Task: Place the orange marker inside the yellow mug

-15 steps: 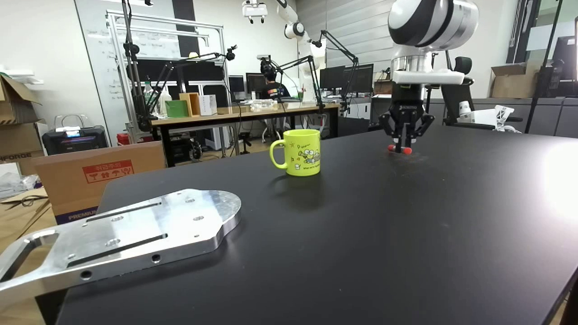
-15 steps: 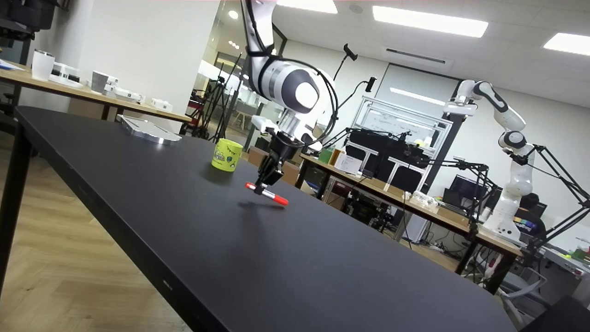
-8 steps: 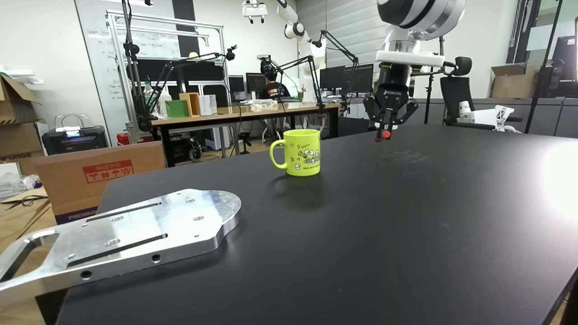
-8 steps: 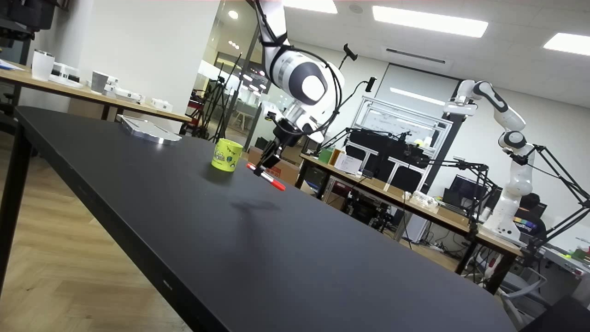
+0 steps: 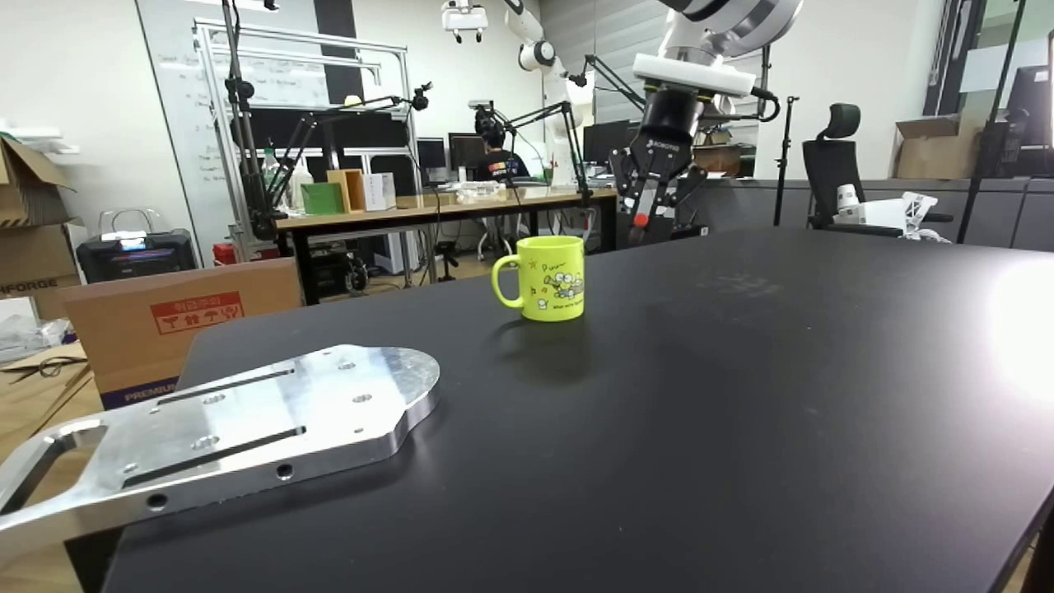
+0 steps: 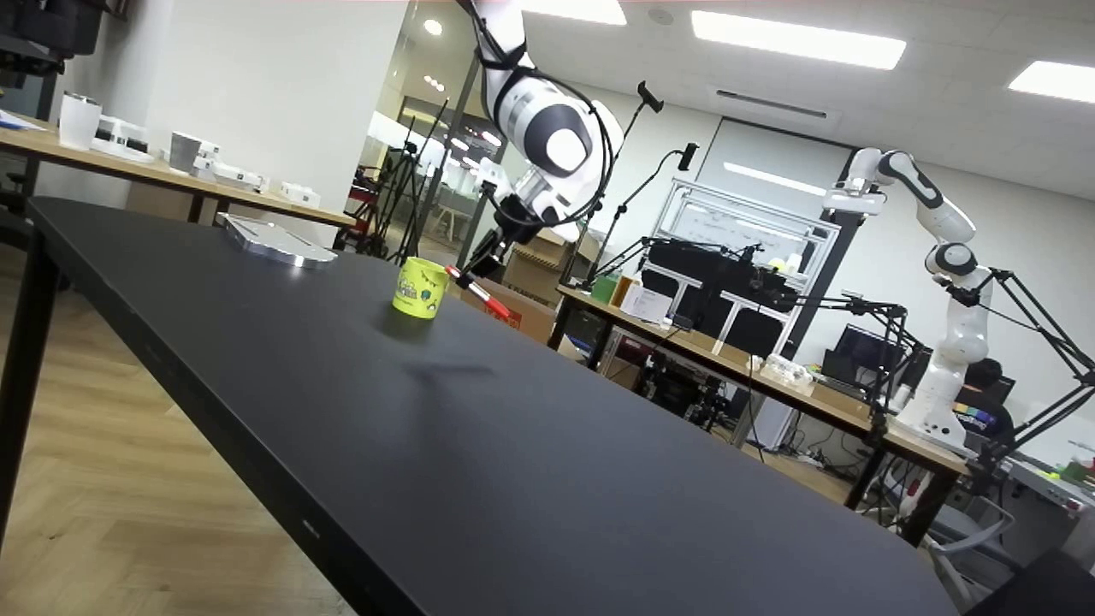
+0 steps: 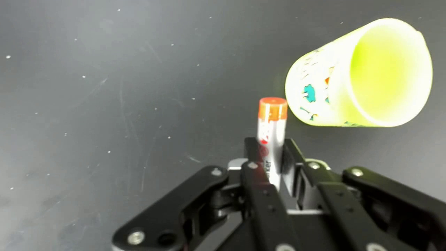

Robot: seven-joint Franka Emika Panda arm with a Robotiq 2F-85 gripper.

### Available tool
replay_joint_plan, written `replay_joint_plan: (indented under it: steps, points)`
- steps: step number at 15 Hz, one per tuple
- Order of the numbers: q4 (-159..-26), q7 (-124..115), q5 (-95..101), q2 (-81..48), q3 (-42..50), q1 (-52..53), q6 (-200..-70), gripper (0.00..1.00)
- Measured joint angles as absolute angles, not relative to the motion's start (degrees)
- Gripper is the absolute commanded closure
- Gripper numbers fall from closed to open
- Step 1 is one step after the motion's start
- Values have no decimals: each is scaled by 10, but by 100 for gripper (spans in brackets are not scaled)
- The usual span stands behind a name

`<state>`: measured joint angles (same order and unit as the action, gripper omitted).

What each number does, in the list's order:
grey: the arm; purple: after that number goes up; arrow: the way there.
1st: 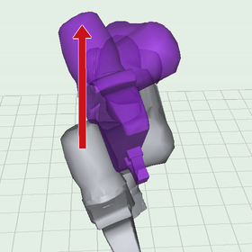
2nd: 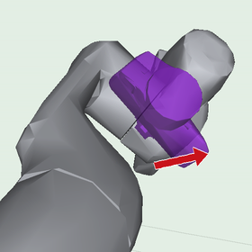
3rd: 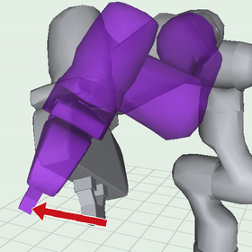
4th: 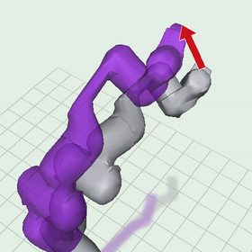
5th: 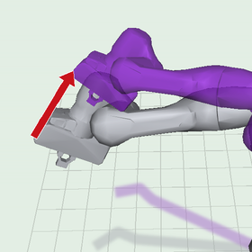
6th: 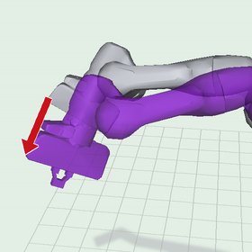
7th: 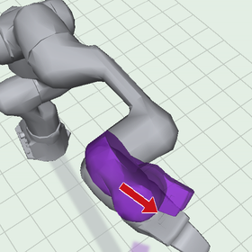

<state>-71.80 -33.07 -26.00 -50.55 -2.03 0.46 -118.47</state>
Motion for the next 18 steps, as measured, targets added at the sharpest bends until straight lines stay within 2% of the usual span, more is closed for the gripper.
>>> replay_joint_plan:
  steps: [6,18]
  points:
    - [-649,-355,-282,-515,-47,9,-1145,95]
    - [-547,-361,-382,-567,-80,-18,-985,95]
